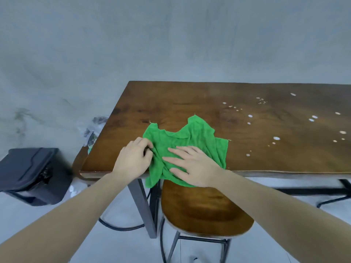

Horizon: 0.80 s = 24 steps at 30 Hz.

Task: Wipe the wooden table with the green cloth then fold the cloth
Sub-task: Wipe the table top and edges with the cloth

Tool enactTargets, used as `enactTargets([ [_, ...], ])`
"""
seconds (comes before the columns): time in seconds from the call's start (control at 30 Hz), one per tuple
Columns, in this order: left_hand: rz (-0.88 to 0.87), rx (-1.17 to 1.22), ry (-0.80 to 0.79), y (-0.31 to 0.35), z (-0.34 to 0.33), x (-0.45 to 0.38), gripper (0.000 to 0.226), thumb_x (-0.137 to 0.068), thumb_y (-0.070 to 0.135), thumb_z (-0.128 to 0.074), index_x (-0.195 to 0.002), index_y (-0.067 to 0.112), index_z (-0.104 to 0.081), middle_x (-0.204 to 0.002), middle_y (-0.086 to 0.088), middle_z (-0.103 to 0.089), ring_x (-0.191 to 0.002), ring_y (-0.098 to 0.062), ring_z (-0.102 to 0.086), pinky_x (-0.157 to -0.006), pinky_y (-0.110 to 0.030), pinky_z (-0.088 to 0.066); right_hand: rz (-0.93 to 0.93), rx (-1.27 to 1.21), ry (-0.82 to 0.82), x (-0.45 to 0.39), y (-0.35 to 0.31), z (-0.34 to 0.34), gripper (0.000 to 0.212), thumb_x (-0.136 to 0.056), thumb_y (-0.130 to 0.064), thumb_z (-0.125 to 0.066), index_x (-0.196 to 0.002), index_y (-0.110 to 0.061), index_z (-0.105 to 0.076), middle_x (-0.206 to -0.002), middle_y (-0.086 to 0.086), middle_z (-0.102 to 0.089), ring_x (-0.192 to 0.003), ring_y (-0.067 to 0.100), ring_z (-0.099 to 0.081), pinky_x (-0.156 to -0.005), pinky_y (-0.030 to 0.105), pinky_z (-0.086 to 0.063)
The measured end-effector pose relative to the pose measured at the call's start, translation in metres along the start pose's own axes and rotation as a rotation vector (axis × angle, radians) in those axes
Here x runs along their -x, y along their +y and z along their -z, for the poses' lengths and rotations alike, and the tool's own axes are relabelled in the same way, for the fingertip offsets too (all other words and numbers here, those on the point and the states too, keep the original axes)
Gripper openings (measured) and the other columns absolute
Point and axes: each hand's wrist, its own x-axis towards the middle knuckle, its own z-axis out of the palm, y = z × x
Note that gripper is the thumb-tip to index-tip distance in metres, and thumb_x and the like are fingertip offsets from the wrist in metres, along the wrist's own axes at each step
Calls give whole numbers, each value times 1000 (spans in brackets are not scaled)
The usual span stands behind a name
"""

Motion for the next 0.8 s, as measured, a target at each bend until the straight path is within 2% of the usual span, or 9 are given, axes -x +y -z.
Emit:
enactTargets([
  [0.07, -17, -19, -24, 7, -2, 3, 17, -95, 27, -47, -108, 26, -58, -114, 7, -58, -99, -21, -54, -83, -39, -41, 23, 34, 25, 19, 14, 4, 49, -105, -58, -26, -151, -45, -38, -161, -12, -34, -145, 15, -28, -117, 39, -21],
  [0.13, -42, -36, -29, 12, -6, 5, 19, -96, 30, -47, -111, 26, -58, -118, 7, -56, -100, -20, -53, -82, -38, -39, -4, 71, 39, 37, 30, 6, 50, -103, -62, -28, -149, -46, -39, -157, -13, -37, -143, 14, -31, -116, 40, -26],
  [0.2, -64, -22, -17, 16, -7, 7, 20, -96, 31, -48, -112, 26, -58, -121, 8, -55, -97, -18, -52, -82, -37, -39, -46, 97, 39, 49, 42, 5, 55, -100, -69, -29, -149, -44, -38, -159, -13, -34, -148, 15, -24, -121, 44, -21],
  [0.3, -92, -27, -14, 18, -8, 6, 22, -96, 32, -48, -114, 25, -58, -122, 7, -55, -96, -17, -51, -80, -36, -39, -13, 117, 8, 50, 49, 5, 60, -99, -72, -28, -151, -42, -31, -167, -10, -15, -155, 16, 4, -125, 48, -1],
  [0.4, -104, -79, 0, 19, -12, -2, 24, -96, 34, -46, -115, 25, -59, -122, 7, -57, -100, -19, -52, -81, -36, -39, 68, 100, -81, 36, 48, 9, 60, -100, -70, -22, -156, -51, -7, -168, -13, 6, -153, 14, 17, -123, 42, 13],
  [0.47, -98, -89, 3, 21, -16, -10, 25, -96, 35, -45, -115, 26, -60, -122, 7, -58, -103, -20, -51, -85, -38, -38, 95, 105, -129, 31, 54, 10, 59, -100, -71, -18, -154, -55, -2, -167, -16, 8, -153, 13, 17, -123, 42, 14],
  [0.63, -103, -114, -15, 30, -29, -36, 28, -98, 38, -42, -117, 29, -60, -124, 8, -55, -107, -20, -49, -89, -38, -39, 101, 58, -145, 44, 90, 13, 58, -97, -76, -17, -152, -59, -9, -167, -20, 2, -153, 7, 14, -124, 43, 8],
  [0.8, -64, -67, -40, 46, -49, -71, 30, -98, 40, -40, -120, 31, -59, -130, 11, -52, -121, -18, -44, -99, -41, -32, 82, 24, -153, 30, 133, 19, 56, -95, -77, -14, -150, -63, -10, -166, -22, 0, -153, 6, 12, -125, 44, 6],
])
